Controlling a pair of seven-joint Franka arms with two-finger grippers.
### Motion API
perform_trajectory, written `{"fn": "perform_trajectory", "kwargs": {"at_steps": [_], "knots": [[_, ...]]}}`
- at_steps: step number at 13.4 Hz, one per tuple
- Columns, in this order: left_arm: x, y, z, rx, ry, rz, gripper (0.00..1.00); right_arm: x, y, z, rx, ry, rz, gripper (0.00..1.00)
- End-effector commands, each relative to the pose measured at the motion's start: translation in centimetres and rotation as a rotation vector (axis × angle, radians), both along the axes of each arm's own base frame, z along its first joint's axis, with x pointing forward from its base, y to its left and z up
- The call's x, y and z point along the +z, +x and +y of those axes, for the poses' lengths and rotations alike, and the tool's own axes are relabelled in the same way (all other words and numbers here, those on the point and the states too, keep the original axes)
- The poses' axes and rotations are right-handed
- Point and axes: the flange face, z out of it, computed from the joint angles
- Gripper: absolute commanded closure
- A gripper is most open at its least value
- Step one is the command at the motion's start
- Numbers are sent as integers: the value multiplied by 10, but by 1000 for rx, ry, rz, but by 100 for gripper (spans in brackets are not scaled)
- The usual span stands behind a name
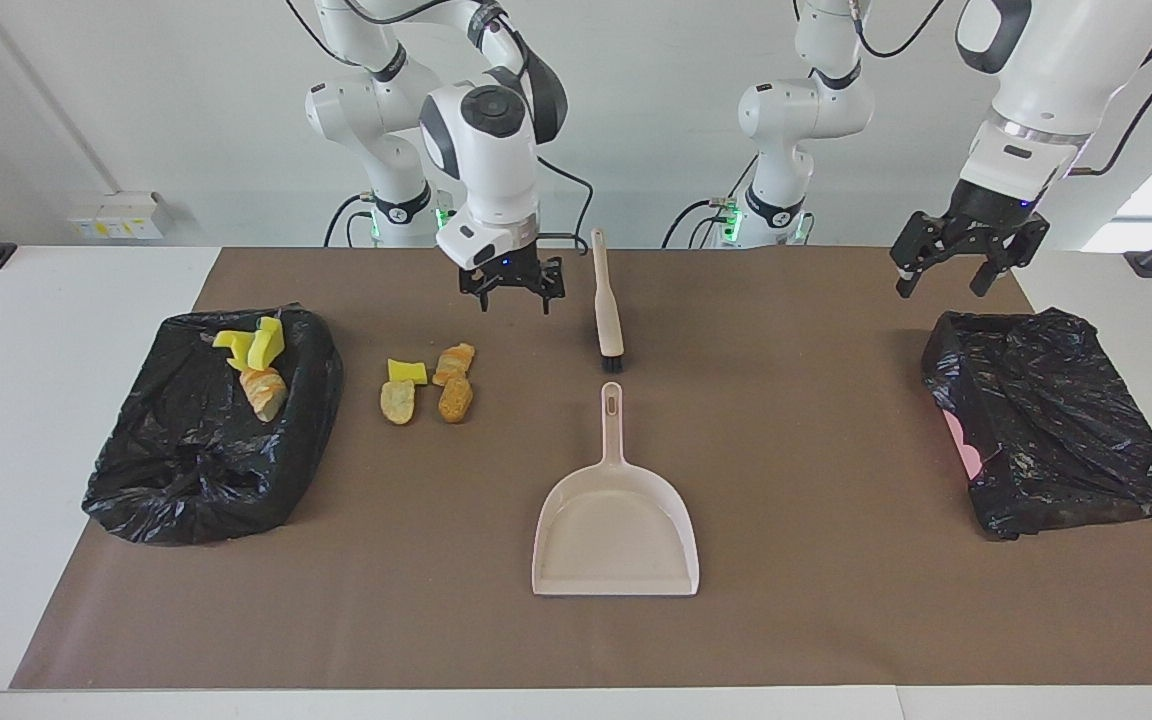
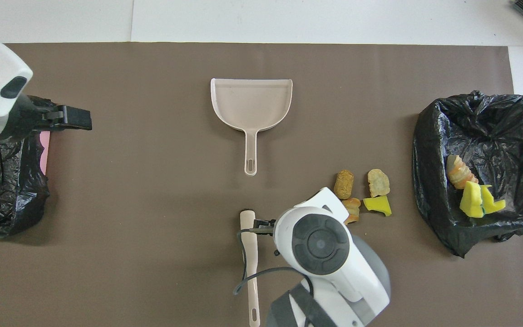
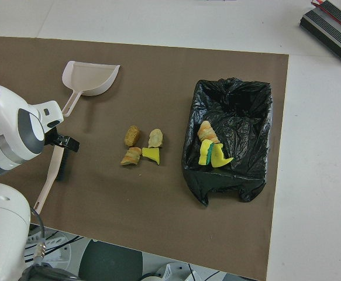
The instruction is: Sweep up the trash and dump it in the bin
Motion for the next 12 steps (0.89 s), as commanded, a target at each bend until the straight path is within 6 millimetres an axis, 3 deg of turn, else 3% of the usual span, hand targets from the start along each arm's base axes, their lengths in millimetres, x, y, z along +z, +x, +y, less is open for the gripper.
{"fn": "perform_trajectory", "kwargs": {"at_steps": [1, 4, 8, 9, 10, 11, 12], "knots": [[-21, 6, -47, -9, -49, 41, 0, -23, -25, 28, 5, 5, 7, 0], [-58, -1, -126, -44, -59, 70, 0, -42, -53, 60, 26, 1, 24, 0], [-75, -5, -153, -53, -63, 80, 0, -45, -58, 65, 26, 2, 24, 0], [-96, 2, -160, -43, -55, 109, 0, -52, -58, 68, 27, 7, 24, 0], [-132, 4, -190, -27, -49, 138, 0, -61, -65, 78, 31, 15, 22, 0], [-145, 7, -223, -19, -78, 102, 0, -68, -73, 87, 19, 20, 24, 0], [-153, 10, -228, -13, -86, 100, 0, -75, -75, 88, 10, 15, 30, 0]]}}
